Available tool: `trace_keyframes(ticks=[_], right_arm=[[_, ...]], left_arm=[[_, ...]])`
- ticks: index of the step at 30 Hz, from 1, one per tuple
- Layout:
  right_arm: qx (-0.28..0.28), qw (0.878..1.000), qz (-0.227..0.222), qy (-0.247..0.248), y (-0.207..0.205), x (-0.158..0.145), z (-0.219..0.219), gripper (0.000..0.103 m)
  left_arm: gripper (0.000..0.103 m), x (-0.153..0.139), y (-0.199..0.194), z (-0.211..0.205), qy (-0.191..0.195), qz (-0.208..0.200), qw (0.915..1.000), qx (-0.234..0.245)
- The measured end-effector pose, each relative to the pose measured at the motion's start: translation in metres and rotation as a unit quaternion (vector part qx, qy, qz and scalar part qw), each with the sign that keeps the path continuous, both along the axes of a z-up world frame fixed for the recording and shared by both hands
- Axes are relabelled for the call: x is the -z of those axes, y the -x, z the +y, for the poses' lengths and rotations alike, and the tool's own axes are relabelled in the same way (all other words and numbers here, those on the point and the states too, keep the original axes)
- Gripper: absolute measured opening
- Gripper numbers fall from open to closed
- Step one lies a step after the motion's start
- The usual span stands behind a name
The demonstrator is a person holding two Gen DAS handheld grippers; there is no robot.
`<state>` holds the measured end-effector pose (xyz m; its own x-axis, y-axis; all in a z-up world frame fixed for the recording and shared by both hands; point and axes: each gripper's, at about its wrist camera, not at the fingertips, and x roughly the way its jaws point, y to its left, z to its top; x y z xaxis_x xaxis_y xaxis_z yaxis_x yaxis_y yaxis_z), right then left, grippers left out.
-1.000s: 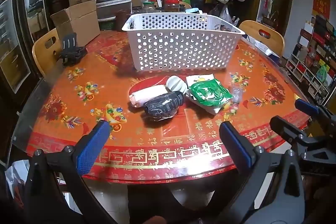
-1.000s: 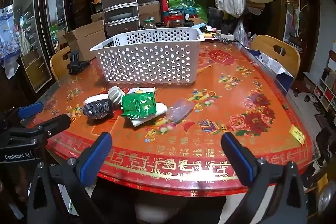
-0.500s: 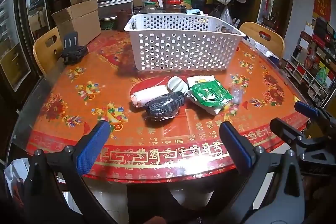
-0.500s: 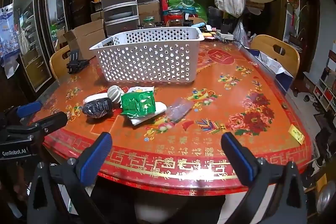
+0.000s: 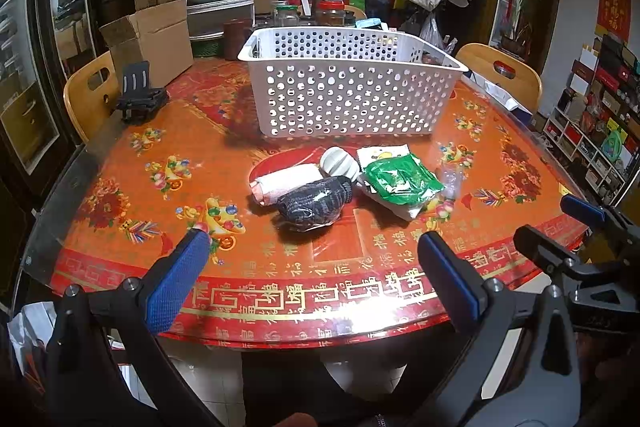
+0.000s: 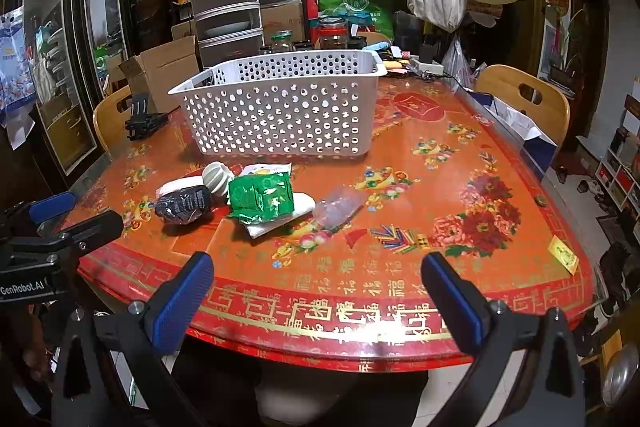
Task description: Organize soft objects
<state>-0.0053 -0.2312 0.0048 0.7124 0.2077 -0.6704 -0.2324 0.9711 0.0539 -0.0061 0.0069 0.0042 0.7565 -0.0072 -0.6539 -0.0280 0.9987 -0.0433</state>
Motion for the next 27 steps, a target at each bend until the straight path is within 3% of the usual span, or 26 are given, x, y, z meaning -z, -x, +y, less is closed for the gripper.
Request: trace_keyframes(ticks=[27], right_arm=[[0.001, 1.0, 0.003, 0.001, -0.0004, 0.0016, 0.0001, 0.103]], left_arm=[[0.103, 0.0003, 0.0002, -0.0005, 0.001, 0.001, 1.0, 0.0]])
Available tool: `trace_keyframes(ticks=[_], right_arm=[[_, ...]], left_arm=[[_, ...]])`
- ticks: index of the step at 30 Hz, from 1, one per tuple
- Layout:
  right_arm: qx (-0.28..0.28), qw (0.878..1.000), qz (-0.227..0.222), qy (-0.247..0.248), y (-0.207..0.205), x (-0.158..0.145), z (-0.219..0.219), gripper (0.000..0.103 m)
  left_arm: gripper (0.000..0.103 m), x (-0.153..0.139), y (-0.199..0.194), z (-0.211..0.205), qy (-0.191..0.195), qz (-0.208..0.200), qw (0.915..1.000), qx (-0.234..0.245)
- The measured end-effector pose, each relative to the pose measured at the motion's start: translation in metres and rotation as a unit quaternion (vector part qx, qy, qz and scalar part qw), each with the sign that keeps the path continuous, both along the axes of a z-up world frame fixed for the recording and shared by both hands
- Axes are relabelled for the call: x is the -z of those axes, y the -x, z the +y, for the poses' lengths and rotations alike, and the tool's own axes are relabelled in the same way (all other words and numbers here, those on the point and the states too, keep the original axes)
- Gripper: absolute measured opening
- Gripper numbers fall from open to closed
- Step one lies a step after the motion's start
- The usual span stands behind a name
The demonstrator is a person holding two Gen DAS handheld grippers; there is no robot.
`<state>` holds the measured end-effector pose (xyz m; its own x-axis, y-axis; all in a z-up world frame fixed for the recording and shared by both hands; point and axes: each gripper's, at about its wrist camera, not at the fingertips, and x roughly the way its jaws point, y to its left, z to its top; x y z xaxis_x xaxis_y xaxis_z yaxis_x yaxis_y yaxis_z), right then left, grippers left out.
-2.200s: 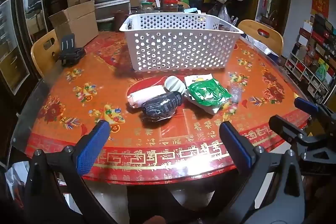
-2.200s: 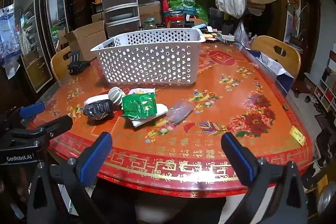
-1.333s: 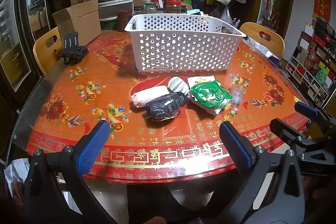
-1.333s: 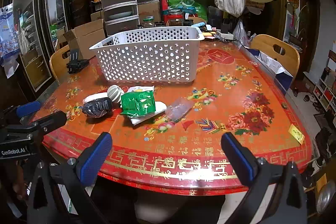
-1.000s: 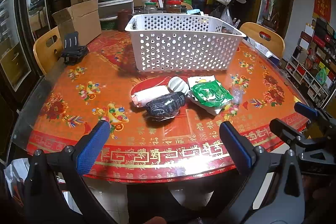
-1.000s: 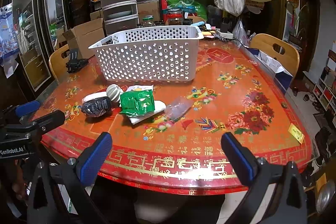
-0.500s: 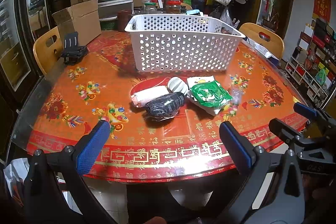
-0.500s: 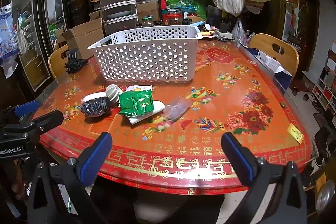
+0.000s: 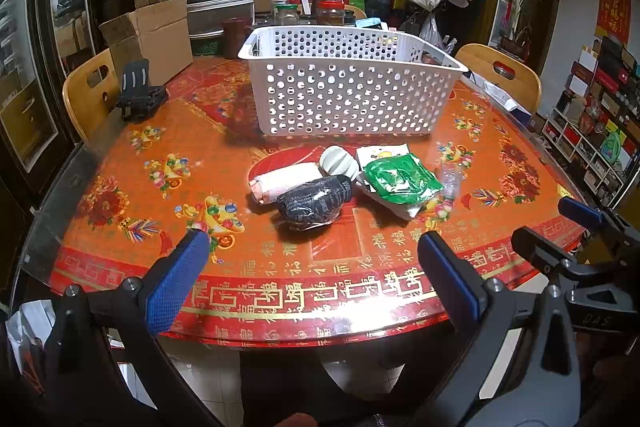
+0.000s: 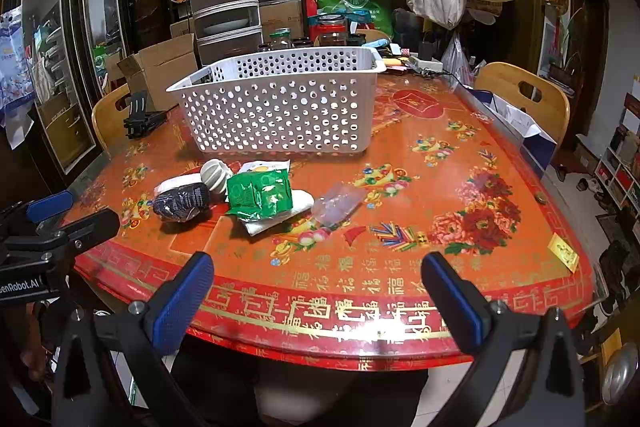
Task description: Organize soft objects
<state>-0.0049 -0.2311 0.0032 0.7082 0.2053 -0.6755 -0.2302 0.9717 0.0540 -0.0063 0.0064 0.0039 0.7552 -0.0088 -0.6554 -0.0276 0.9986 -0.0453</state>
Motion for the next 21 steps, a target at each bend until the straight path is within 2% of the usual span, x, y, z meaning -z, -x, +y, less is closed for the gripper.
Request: trace_keyframes(ticks=[16, 21], right_arm=[[-0.001, 1.0, 0.011, -0.001, -0.01, 0.01, 0.001, 0.103], [0.001, 1.0, 0.018, -0.003, -0.02, 0.016, 0.001, 0.103]], left_arm=[[0.103, 0.009, -0.011, 0.002, 0.004, 0.008, 1.0, -0.004], [0.103, 0.012, -0.017, 0.006, -0.002, -0.013, 0.9998, -0.017]])
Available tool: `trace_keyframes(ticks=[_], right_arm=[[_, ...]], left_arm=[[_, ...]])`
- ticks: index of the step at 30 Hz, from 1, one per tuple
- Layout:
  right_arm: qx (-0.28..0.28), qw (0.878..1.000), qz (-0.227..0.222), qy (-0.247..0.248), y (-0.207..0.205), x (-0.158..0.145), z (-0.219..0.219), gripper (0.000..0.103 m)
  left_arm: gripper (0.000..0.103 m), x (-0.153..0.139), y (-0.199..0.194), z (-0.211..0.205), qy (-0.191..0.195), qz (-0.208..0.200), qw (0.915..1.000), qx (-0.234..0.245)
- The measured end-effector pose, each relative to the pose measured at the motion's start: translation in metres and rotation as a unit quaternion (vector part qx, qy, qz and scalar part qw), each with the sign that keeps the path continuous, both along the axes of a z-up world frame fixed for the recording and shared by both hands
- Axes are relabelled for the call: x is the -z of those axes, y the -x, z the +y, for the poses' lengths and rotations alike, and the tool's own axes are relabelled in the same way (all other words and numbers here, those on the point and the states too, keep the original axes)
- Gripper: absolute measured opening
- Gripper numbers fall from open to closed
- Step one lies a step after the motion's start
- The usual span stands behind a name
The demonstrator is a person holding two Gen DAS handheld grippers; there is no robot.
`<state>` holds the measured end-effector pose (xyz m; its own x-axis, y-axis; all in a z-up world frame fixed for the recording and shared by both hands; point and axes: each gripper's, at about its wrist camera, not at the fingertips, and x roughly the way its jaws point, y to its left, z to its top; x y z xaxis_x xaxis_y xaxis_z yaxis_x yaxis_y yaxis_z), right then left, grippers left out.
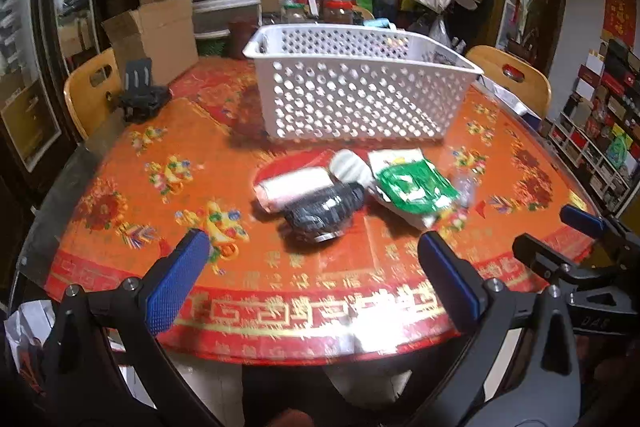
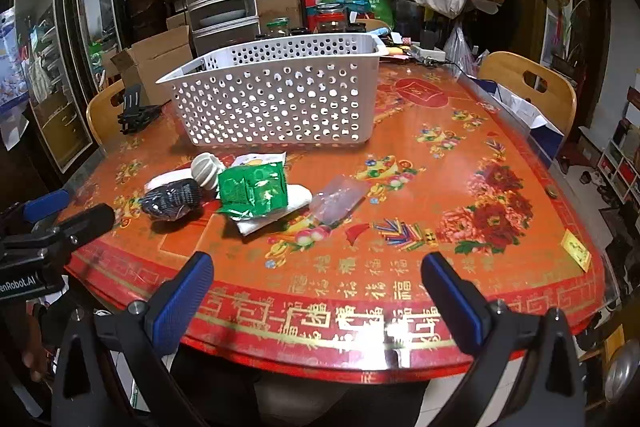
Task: Organize soft objects
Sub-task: 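Close the left tool on the black sock bundle while the right tool grasps the clear plastic bag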
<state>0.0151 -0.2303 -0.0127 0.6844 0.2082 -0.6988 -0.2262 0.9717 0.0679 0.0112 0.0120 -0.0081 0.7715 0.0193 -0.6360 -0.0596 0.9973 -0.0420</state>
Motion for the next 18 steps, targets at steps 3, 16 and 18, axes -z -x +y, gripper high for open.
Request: trace_keyframes(ticks=[3, 16, 18], right_arm=[[-0.001, 1.0, -0.005, -0.004, -0.008, 0.004, -0.001, 0.103], [-0.002, 0.999, 0.036, -0.022, -0.066, 0.037, -0.003, 0.102], [-0.003, 0.999, 0.039, -0.027, -0.072, 0.04, -0.002, 0.098]], left_arm=[[0.103, 0.002, -0.006, 0.008, 0.023, -0.018, 0.9996, 0.006], [0.103, 0.051, -0.063, 0.011, 0.043, 0.052, 0.9972, 0.032], [0.103, 0.055, -0.068, 0.01, 0.042, 0.057, 0.997, 0.032]])
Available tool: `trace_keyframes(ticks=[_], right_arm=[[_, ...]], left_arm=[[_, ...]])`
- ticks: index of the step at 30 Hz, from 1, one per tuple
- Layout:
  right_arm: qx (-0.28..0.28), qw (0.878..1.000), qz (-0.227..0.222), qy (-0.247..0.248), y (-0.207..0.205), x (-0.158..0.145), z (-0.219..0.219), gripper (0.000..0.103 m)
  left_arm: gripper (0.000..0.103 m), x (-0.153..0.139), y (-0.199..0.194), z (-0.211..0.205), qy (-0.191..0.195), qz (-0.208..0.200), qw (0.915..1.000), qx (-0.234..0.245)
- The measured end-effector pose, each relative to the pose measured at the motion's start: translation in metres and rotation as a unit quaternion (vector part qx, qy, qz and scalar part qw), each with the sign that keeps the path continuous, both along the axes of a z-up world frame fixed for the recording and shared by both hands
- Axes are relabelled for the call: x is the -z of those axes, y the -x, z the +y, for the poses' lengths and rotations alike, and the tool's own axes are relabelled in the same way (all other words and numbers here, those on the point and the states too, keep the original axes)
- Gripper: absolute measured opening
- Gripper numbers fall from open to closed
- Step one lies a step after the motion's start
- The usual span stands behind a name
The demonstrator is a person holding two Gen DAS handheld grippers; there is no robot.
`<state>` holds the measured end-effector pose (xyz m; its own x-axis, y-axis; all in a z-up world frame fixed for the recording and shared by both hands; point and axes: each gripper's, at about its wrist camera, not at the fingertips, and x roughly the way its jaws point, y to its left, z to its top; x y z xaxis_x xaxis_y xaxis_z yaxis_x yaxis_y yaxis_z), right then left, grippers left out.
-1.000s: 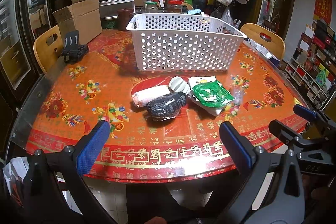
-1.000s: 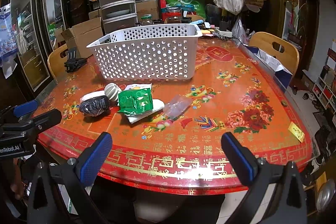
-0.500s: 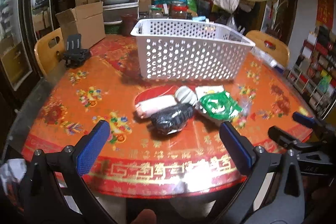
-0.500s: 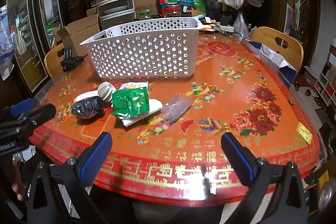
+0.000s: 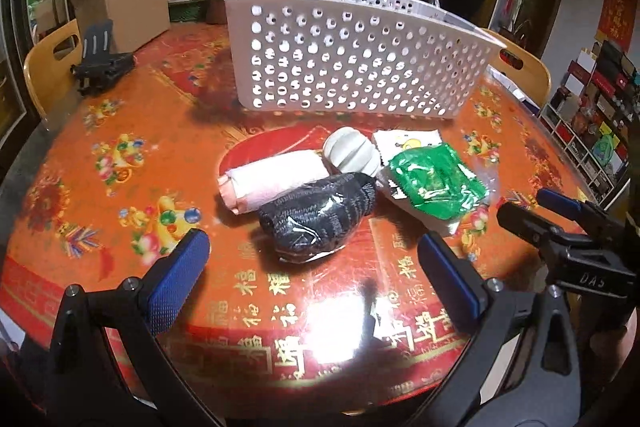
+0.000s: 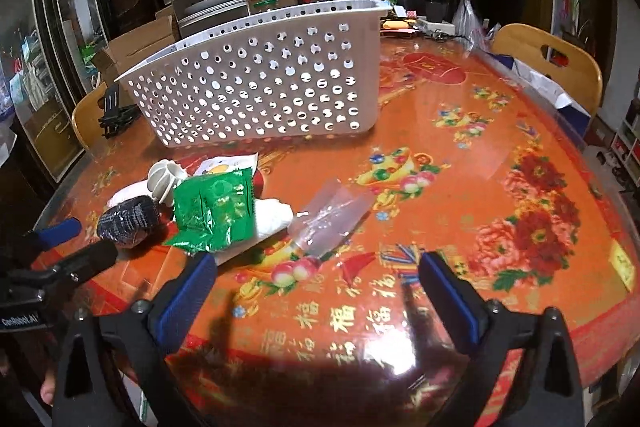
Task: Organize soft objects
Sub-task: 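Close the left tool on the black sock bundle while the right tool grasps the clear plastic bag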
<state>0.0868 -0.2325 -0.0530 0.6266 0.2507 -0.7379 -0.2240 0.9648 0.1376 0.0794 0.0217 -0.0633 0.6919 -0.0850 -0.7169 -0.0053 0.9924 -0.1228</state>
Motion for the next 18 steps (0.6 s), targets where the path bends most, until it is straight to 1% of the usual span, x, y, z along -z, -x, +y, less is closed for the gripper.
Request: trace_keyframes(ticks=[2, 3, 6, 8, 10, 12, 14, 18], right_arm=[[0.001, 1.0, 0.006, 0.002, -0.005, 0.005, 0.001, 0.09], [0.002, 1.0, 0.008, 0.001, -0.007, 0.006, 0.001, 0.089], [0.003, 1.0, 0.011, 0.004, -0.013, 0.01, 0.001, 0.084], [0.003, 1.0, 0.01, 0.011, -0.016, 0.011, 0.002, 0.077], [0.002, 1.0, 0.009, 0.018, -0.019, 0.012, 0.004, 0.074], [0.001, 1.0, 0.01, 0.023, -0.022, 0.014, 0.006, 0.068], [-0.001, 1.0, 0.008, 0.028, -0.024, 0.015, 0.008, 0.062], [-0.005, 0.999, 0.006, 0.033, -0.026, 0.016, 0.011, 0.057]], left_arm=[[0.103, 0.005, -0.005, 0.0, 0.0, 0.004, 1.0, -0.001], [0.102, 0.006, -0.008, 0.0, -0.001, 0.005, 1.0, -0.002], [0.095, 0.011, -0.013, 0.001, -0.002, 0.004, 1.0, -0.005], [0.088, 0.014, -0.016, 0.003, -0.001, 0.007, 1.0, -0.004], [0.084, 0.016, -0.019, 0.003, 0.001, 0.009, 1.0, -0.001], [0.081, 0.018, -0.021, 0.002, -0.002, 0.009, 1.0, 0.0], [0.075, 0.019, -0.023, 0.002, -0.003, 0.007, 1.0, 0.003], [0.072, 0.021, -0.023, 0.0, -0.004, 0.008, 0.9999, 0.007]])
